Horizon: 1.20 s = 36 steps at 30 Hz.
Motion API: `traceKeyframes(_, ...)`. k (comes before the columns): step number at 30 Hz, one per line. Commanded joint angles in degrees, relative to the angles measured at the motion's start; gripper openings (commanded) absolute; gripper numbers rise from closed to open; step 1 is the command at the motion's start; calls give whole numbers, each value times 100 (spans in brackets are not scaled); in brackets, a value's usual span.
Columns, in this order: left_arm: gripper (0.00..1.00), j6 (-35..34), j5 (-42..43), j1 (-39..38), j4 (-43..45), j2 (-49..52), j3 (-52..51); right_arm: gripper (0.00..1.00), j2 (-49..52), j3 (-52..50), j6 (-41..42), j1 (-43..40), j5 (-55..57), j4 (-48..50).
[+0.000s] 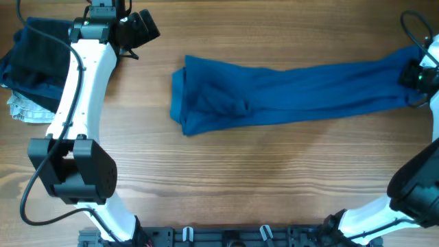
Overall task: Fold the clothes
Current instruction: 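Lift the strip's right end and fold it leftward over the middle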
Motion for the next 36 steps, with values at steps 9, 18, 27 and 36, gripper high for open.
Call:
traceKeyframes(9, 100, -37, -37, 4, 15, -11, 28, 4, -103, 448, 1923, 2406, -369, -632)
traceKeyframes(18, 100, -37, -37, 4, 13, -11, 28, 4, 339, 426, 2879, 4701, 721, -737)
traceKeyframes(27, 100, -37, -37, 4, 15, -11, 28, 68, 894, 505, 2269, 5233, -573, -461)
traceKeyframes(36, 100, -37, -35, 4, 15, -11, 28, 73, -496, 870, 2280, 4594, 96, -1572)
